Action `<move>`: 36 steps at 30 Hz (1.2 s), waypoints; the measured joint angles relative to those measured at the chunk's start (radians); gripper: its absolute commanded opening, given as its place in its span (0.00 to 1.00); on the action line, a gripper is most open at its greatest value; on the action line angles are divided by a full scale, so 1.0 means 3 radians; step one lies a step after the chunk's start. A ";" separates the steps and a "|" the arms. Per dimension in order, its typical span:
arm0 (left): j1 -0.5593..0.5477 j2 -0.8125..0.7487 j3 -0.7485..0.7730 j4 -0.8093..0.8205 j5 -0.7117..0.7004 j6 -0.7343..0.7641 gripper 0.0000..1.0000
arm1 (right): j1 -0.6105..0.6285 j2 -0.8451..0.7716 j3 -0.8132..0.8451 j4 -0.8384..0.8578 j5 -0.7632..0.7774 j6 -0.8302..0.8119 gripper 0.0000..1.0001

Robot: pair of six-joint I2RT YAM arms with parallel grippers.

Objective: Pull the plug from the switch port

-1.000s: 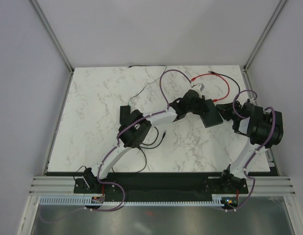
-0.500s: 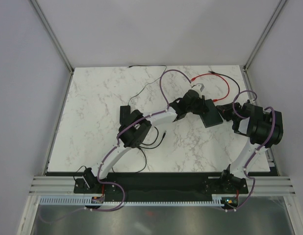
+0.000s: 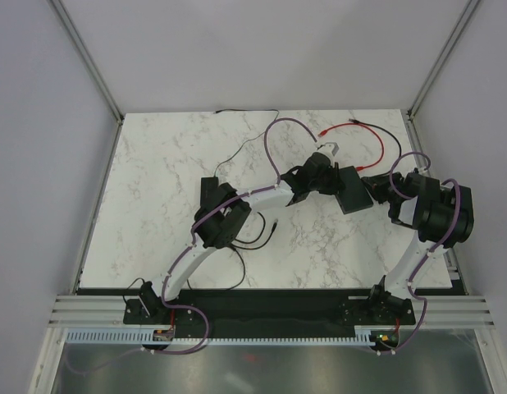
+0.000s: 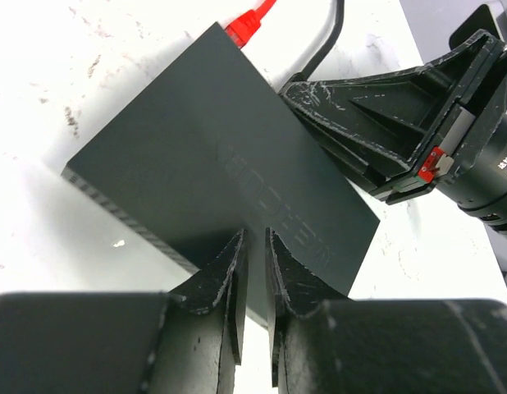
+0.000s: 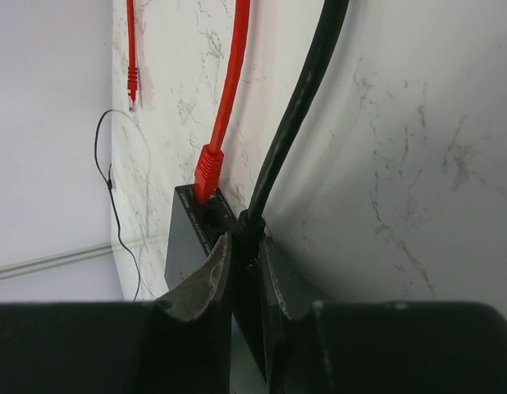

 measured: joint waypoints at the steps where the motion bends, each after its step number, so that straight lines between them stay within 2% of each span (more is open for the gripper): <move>1: -0.0003 -0.0017 -0.0020 -0.0011 -0.0019 0.0000 0.21 | 0.0000 0.0000 -0.0001 0.0004 0.0005 0.0015 0.00; 20: -0.0011 -0.0023 0.0017 -0.0160 -0.0042 -0.0192 0.17 | 0.0052 -0.0098 -0.0272 0.0348 0.0342 0.0122 0.00; 30: -0.0017 -0.0023 0.0017 -0.0165 -0.0045 -0.0234 0.17 | -0.0043 0.0216 -0.0498 0.1155 0.0264 0.0694 0.00; 36: -0.0024 -0.0023 0.0029 -0.0188 -0.0045 -0.0247 0.17 | -0.0177 0.0266 -0.0562 0.1320 0.0287 0.0842 0.00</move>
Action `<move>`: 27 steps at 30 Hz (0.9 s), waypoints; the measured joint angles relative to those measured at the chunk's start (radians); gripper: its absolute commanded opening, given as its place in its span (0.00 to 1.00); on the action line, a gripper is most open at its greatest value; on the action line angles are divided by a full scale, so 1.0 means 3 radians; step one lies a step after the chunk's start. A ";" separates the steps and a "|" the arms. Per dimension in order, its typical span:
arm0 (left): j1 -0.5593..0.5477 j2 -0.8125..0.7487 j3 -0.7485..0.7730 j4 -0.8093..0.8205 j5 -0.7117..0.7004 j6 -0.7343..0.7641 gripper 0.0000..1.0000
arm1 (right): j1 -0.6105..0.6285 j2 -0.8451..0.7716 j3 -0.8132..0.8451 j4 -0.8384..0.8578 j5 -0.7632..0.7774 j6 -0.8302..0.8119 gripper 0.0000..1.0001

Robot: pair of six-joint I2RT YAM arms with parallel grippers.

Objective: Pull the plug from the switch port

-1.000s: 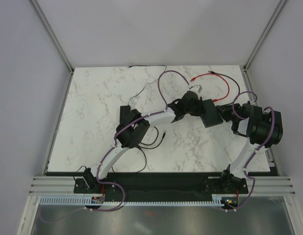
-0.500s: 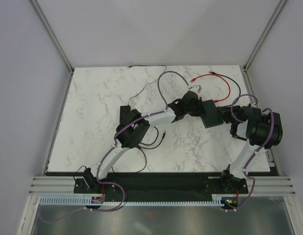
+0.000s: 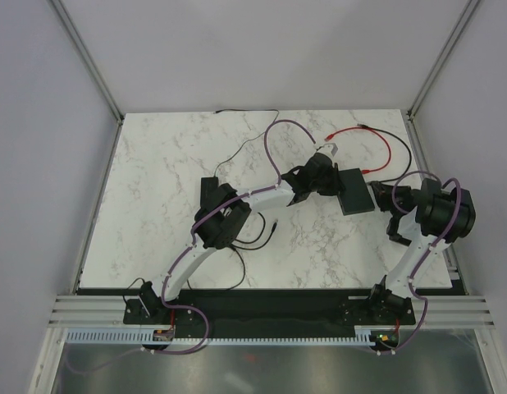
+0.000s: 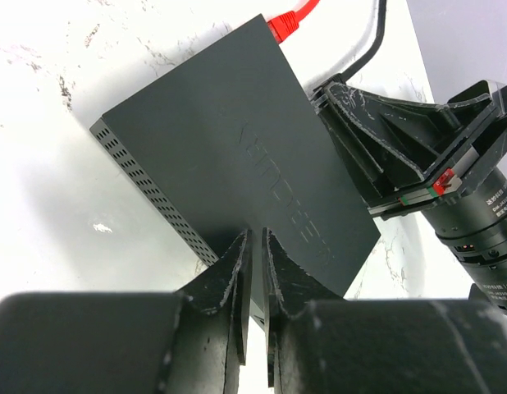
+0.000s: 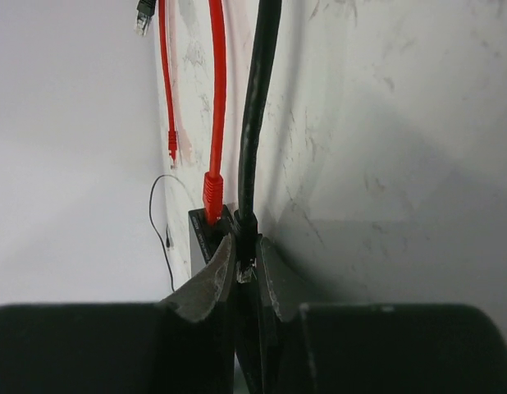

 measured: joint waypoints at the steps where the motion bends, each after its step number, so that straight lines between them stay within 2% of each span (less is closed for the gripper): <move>1: -0.0001 0.0000 0.0000 -0.0004 0.0000 0.0000 0.17 | -0.0010 0.0000 0.0001 0.0000 0.0009 0.0000 0.00; 12: -0.0008 0.0000 0.0008 -0.0022 -0.0027 0.0001 0.17 | -0.0008 -0.0226 0.0038 -0.0376 0.0102 -0.0251 0.00; 14: -0.0008 0.0000 0.0008 -0.0022 -0.0031 0.0001 0.17 | -0.0017 -0.0411 0.0011 -0.0542 0.0125 -0.0340 0.00; 23: -0.0018 -0.0011 0.0000 -0.0022 -0.0083 0.0020 0.17 | -0.0088 -0.1884 -0.0010 -0.1666 0.0481 -0.1057 0.00; 27: -0.0022 -0.0064 -0.0069 -0.0024 -0.0093 0.0061 0.18 | -0.0117 -0.2179 0.0018 -0.1958 0.0514 -0.1235 0.00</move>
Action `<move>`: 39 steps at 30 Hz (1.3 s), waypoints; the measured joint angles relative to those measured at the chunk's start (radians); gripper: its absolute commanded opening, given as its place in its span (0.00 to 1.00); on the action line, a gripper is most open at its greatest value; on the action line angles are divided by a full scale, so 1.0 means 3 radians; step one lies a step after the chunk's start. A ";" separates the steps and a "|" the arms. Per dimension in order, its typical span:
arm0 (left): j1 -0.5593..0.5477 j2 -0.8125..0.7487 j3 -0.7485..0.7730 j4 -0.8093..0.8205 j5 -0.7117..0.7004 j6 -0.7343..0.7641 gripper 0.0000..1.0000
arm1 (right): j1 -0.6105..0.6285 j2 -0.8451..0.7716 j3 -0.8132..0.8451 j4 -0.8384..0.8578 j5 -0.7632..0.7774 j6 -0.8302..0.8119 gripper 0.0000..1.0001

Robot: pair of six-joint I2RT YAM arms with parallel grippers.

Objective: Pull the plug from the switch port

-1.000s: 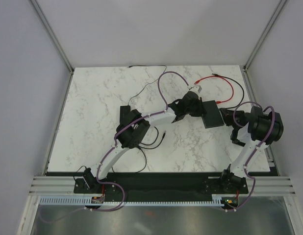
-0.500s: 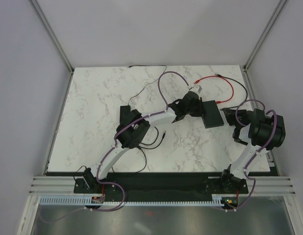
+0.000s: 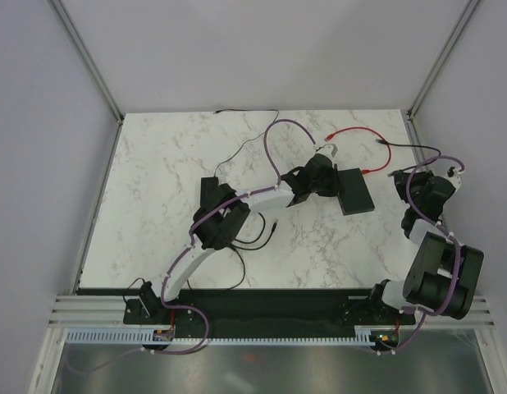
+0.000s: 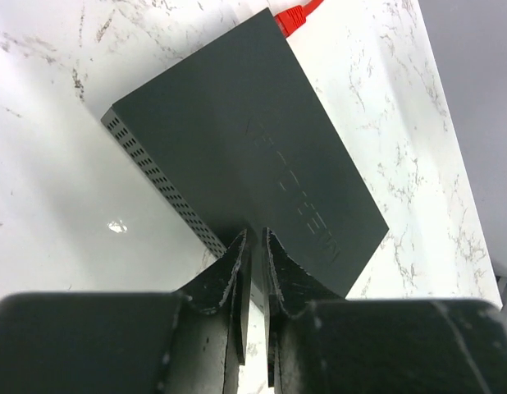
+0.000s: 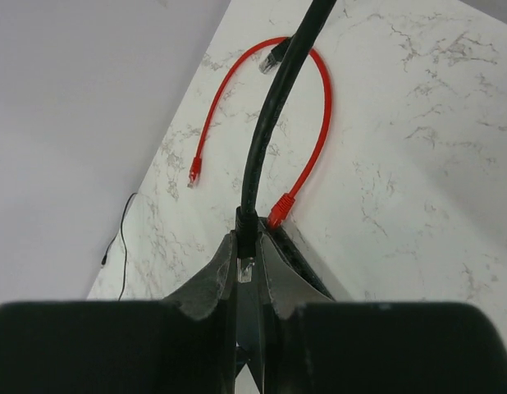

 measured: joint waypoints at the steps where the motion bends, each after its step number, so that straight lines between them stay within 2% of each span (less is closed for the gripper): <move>1: 0.0000 -0.0017 -0.0023 -0.0004 -0.0006 0.0017 0.18 | -0.0001 -0.0037 0.0009 -0.0070 -0.0017 -0.0031 0.00; 5: -0.0001 -0.0117 -0.0177 0.0024 -0.0080 0.0088 0.20 | -0.0001 -0.0128 0.0037 -0.0160 -0.0216 -0.0088 0.00; 14: 0.0051 -0.0474 -0.0877 0.0076 -0.0403 0.0223 0.24 | 0.0075 -0.0336 0.0281 -0.0200 -0.0752 -0.0112 0.00; 20: 0.0134 -0.0635 -0.1027 0.0128 -0.0502 0.0253 0.25 | 0.0148 -0.0378 0.0576 -0.0337 -0.0978 -0.0064 0.00; 30: 0.0211 -0.0966 -0.1503 0.0334 -0.0645 0.0266 0.21 | 0.0858 -0.0481 0.1170 -0.0483 -0.1427 0.0062 0.00; 35: 0.0201 -0.1643 -0.2464 0.0710 -0.1133 0.0263 0.21 | 0.1130 -0.0512 0.1191 -0.0472 -0.1511 0.0139 0.00; 39: 0.0195 -0.2074 -0.2839 0.0930 -0.1513 0.0267 0.20 | 0.1427 -0.0295 0.1188 -0.0254 -0.1541 0.0305 0.00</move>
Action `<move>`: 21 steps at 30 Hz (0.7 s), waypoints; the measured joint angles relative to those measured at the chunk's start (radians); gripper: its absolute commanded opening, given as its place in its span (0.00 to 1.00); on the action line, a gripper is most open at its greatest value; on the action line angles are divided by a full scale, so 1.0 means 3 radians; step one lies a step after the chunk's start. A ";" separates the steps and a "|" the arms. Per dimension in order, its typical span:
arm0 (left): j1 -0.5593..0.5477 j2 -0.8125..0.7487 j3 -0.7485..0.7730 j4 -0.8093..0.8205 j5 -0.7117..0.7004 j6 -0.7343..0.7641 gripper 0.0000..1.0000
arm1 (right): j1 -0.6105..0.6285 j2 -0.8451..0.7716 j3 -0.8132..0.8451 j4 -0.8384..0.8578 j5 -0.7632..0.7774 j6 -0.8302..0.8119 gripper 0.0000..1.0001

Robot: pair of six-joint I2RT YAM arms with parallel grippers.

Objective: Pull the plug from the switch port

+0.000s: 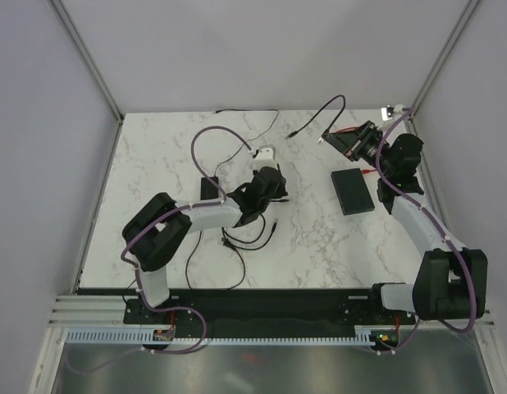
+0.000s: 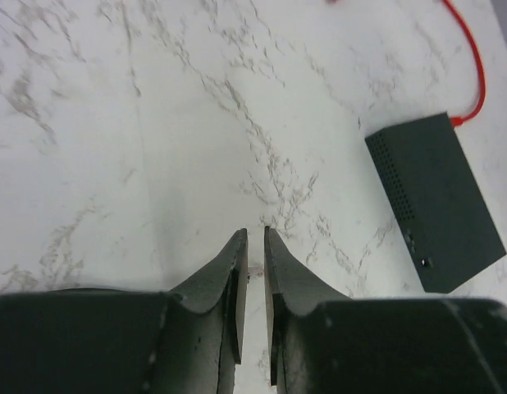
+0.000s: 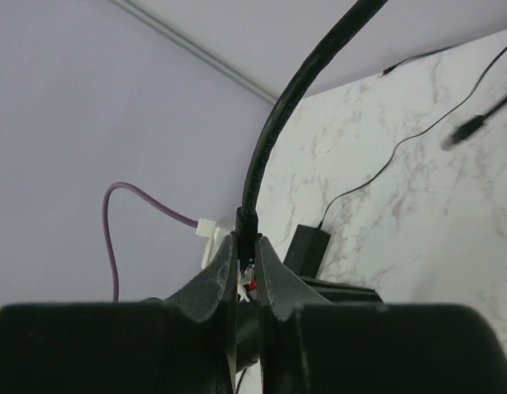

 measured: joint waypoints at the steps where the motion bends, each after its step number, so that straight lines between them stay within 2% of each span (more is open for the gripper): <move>1: 0.0001 -0.0084 -0.0055 0.0061 -0.0099 0.0003 0.20 | 0.0097 0.0095 0.0000 0.0081 -0.0018 0.0050 0.00; 8: -0.0003 -0.0393 -0.0248 0.0271 -0.0750 0.0175 0.20 | 0.0786 0.0833 0.0020 0.0375 -0.0225 0.0327 0.00; 15: -0.0006 -0.0446 -0.0312 0.0271 -0.1138 0.0338 0.17 | 0.0857 0.1127 -0.0042 0.0664 -0.0392 0.0460 0.00; 18: -0.0006 -0.0445 -0.0312 0.0273 -0.1160 0.0371 0.17 | 0.0848 0.1179 -0.0041 0.0435 -0.0348 0.0221 0.00; 21: -0.0006 -0.0434 -0.0310 0.0270 -0.1155 0.0387 0.17 | 0.0848 0.1208 0.0053 -0.0219 -0.0145 -0.0261 0.00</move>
